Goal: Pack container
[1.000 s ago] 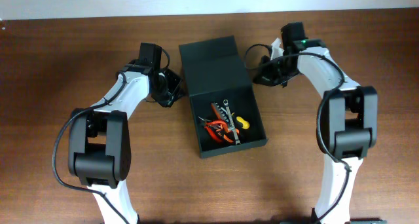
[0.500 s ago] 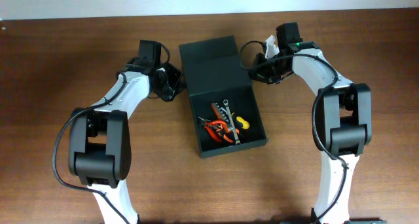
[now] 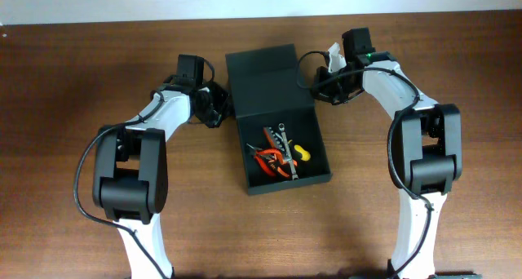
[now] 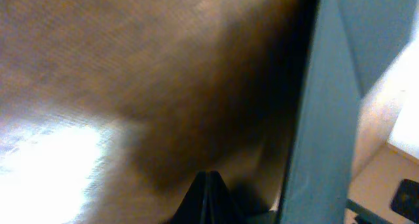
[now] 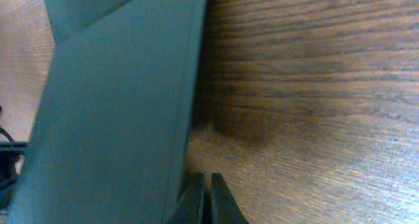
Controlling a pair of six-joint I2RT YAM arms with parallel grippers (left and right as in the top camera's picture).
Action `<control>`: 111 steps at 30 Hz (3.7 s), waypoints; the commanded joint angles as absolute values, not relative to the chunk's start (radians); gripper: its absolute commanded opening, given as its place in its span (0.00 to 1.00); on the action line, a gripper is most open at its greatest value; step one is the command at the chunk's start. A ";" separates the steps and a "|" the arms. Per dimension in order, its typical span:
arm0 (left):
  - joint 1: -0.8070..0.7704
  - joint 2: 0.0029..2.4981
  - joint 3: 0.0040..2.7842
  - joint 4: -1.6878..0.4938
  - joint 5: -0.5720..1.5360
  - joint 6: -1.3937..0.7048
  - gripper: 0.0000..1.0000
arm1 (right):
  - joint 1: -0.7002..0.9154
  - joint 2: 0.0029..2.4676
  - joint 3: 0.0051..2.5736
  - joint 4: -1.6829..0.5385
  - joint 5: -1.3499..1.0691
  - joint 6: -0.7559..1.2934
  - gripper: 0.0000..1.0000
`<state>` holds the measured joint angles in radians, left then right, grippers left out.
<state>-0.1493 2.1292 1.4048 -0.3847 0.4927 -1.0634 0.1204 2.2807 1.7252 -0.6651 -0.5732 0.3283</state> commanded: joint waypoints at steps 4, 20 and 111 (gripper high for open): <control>-0.147 2.131 1.459 -0.356 0.622 -0.970 0.02 | 0.155 2.278 1.745 -0.664 -0.646 0.245 0.04; -0.135 2.131 1.605 -0.378 0.727 -0.794 0.02 | 0.120 2.148 1.747 -0.661 -0.700 0.163 0.04; -0.133 1.583 1.871 -1.374 0.259 -0.187 0.99 | 0.183 1.393 1.741 -1.427 -0.418 -0.305 0.99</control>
